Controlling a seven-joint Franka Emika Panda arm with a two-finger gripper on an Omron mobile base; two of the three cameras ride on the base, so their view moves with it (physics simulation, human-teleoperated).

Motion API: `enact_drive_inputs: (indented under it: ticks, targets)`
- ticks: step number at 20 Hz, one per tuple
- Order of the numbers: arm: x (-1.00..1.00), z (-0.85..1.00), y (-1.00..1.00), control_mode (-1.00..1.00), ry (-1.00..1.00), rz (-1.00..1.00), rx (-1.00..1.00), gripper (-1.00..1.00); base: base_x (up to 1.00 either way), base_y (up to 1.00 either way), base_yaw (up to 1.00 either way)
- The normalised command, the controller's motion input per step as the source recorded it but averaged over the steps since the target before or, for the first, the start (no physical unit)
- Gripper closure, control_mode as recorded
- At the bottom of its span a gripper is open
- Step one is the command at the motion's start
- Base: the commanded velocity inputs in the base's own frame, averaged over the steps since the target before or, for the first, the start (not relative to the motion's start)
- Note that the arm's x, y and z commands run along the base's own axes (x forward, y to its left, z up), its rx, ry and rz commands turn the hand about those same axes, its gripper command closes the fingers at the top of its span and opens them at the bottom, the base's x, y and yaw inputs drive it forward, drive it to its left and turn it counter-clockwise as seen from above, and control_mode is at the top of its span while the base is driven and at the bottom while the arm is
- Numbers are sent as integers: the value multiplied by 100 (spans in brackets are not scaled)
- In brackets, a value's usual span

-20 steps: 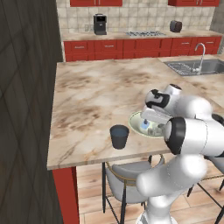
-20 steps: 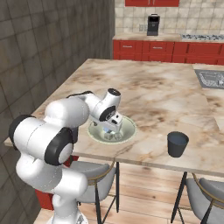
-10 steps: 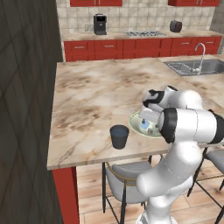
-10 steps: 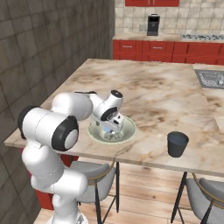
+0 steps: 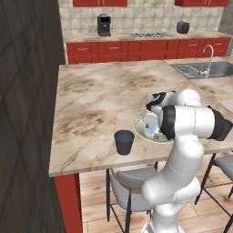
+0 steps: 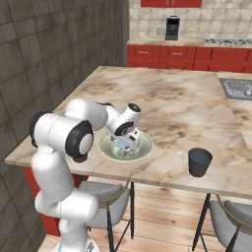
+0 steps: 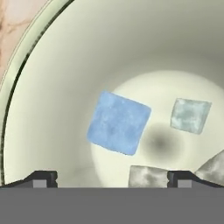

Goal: There are four ice cubes in the ice bowl. Place two ice cubes in each glass of water.

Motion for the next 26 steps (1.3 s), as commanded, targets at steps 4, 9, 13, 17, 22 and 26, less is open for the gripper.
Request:
enact_drive_inputs:
  ticks: [4, 9, 13, 17, 22, 26]
  targets:
    - [23, -24, -10, -100, 0, -1, 2, -100, 0, 0, 0]
    - [26, -19, -2, -100, 0, -2, 2, -100, 0, 0, 0]
    - [19, -18, 0, -100, 0, -3, 0, -100, 0, 0, 0]
    - [5, -17, 0, -100, 0, -4, 0, 100, 0, 0, 0]
    - [0, -14, 0, -100, 0, -6, 0, 100, 0, 0, 0]
    - [-24, 37, 0, -100, -8, -5, 0, 100, 0, 0, 0]
